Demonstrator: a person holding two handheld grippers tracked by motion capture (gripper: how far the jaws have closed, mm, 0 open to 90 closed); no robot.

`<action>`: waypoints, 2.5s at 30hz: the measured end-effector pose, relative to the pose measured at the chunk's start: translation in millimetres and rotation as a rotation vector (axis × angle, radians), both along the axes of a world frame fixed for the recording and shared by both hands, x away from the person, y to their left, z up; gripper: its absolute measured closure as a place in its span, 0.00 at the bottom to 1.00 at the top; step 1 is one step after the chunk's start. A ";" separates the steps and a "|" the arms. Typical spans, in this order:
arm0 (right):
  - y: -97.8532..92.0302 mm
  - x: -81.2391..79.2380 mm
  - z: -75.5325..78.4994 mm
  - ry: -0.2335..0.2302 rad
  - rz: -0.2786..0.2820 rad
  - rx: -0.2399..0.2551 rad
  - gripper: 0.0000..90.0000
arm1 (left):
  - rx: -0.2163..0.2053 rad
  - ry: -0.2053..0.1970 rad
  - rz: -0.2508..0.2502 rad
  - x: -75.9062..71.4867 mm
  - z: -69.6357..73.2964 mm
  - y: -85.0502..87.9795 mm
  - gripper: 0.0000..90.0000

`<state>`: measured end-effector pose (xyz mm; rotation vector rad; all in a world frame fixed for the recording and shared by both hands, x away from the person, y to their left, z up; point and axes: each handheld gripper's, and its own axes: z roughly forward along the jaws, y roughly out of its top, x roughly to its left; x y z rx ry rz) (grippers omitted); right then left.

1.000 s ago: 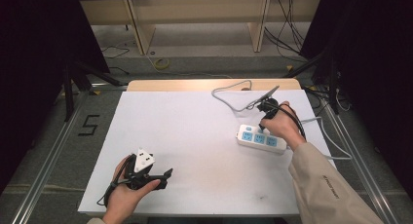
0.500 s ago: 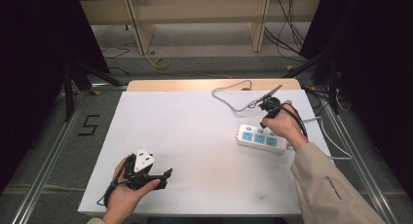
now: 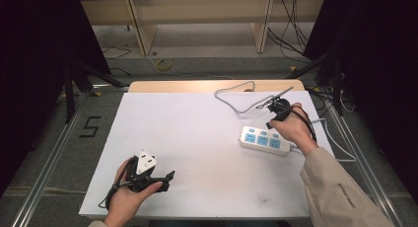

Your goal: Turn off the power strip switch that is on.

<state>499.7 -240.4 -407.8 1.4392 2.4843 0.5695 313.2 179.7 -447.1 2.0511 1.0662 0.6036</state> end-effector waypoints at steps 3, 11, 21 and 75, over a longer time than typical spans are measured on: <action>-1.7 -2.3 1.2 -0.011 -0.001 0.008 1.00 | 0.001 0.000 0.000 0.0 0.0 -0.1 0.19; -6.9 -9.2 5.6 -0.037 0.002 0.030 1.00 | 0.001 0.002 0.002 0.0 -0.4 0.3 0.19; -6.2 -23.2 14.5 -0.076 0.027 0.054 1.00 | 0.000 0.001 0.003 -0.2 -0.6 0.2 0.19; -26.8 -119.4 -3.8 -0.294 0.156 0.270 0.97 | -0.003 0.011 0.010 0.2 -1.9 2.5 0.19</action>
